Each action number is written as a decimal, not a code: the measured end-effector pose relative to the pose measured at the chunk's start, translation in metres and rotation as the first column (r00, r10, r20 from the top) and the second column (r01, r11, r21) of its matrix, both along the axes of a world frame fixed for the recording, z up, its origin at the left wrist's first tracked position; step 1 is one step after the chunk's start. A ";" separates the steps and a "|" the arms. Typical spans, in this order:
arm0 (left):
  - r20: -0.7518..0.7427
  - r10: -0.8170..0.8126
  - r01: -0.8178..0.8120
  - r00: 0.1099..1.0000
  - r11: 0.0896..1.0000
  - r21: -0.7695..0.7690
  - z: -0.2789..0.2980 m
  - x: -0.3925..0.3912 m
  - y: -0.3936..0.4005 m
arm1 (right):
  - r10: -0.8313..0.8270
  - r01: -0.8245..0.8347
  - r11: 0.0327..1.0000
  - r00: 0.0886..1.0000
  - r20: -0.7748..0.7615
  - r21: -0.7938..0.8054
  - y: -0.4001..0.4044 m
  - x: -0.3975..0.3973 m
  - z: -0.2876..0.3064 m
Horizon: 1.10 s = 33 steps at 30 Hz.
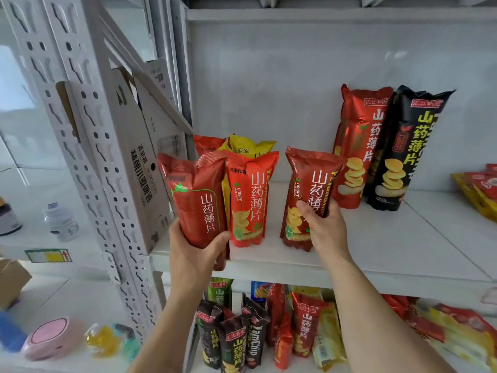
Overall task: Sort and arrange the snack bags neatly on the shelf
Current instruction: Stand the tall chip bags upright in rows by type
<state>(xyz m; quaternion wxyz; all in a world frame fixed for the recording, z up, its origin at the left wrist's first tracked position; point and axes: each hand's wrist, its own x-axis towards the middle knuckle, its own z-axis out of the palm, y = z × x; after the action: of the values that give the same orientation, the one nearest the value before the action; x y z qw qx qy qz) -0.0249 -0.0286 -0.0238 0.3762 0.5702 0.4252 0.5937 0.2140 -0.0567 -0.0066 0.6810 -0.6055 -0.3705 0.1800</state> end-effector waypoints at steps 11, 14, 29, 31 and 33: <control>-0.102 -0.282 0.293 0.954 0.949 0.114 -0.018 0.081 -0.055 | 0.041 -0.041 0.999 0.999 0.009 0.003 -0.020 0.034 0.010; -0.108 -0.291 0.301 0.951 0.949 0.090 -0.019 0.115 -0.053 | 0.067 -0.067 0.998 0.998 0.021 0.016 -0.015 0.060 0.013; -0.005 -0.253 0.251 0.967 0.963 -0.099 -0.002 0.226 0.001 | 0.404 -0.404 0.915 0.913 -0.052 0.015 0.037 0.147 -0.007; -0.013 -0.283 0.279 0.959 0.952 -0.123 -0.002 0.227 0.006 | 0.422 -0.424 0.906 0.904 -0.069 -0.006 0.039 0.149 -0.009; -0.017 -0.324 0.318 0.946 0.936 -0.148 -0.004 0.227 0.012 | 0.432 -0.435 0.901 0.897 -0.099 -0.009 0.041 0.152 -0.011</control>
<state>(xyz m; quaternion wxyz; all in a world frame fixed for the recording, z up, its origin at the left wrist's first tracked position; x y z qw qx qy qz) 0.2018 -0.0163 -0.0282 0.4992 0.6156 0.3758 0.4803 0.3658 -0.0159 -0.0175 0.6313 -0.5090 -0.4604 0.3610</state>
